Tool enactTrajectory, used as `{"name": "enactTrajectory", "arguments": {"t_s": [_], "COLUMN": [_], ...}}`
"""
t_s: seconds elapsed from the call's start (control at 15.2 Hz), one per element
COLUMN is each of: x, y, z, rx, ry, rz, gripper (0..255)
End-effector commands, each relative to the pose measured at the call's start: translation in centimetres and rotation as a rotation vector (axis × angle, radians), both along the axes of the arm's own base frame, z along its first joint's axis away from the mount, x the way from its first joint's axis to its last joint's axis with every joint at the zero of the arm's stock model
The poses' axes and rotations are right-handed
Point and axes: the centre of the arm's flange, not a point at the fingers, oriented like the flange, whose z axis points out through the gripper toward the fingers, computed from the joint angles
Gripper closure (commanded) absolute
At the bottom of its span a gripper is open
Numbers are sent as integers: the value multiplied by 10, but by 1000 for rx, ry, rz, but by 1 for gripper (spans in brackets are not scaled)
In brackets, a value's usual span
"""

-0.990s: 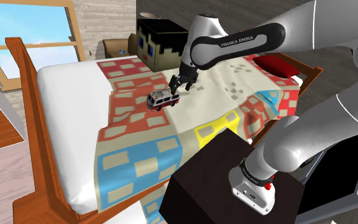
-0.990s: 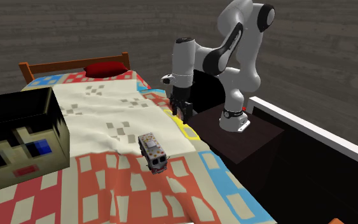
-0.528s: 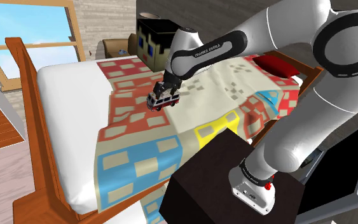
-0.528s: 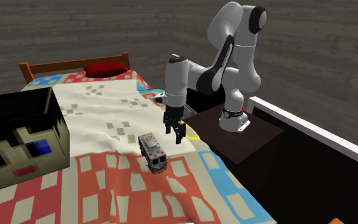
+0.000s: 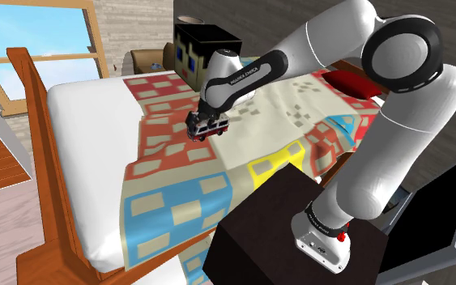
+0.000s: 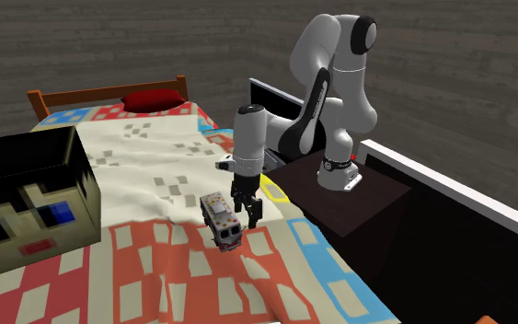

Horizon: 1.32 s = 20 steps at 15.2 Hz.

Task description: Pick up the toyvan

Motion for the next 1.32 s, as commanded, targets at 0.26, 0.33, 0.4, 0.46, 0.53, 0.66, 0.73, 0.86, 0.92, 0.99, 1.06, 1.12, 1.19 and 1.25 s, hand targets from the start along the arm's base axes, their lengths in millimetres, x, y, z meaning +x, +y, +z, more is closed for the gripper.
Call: {"name": "enactTrajectory", "arguments": {"t_s": [0.26, 0.33, 0.4, 0.46, 0.53, 0.66, 0.73, 0.86, 0.92, 0.99, 1.06, 1.12, 1.19, 1.25], "x": [0, 0, 0, 0, 0, 0, 0, 0, 0, 0, 0, 0, 0, 0], "y": [2, 2, 2, 2, 2, 2, 2, 2, 2, 1, 2, 2, 2, 2], "z": [-20, -20, -20, -20, -20, -20, -20, -20, -14, -9, -4, 1, 7, 12], "rx": [0, 0, 0, 0, 0, 0, 0, 0, 0, 0, 0, 0, 0, 0], "ry": [-1, -1, -1, -1, -1, -1, -1, -1, -1, -1, -1, -1, -1, -1], "rz": [0, 0, 0, 0, 0, 0, 0, 0, 0, 0, 0, 0, 0, 0], "gripper": [255, 255, 255, 255, 255, 255, 255, 255, 255, 255, 255, 255, 255, 255]}}
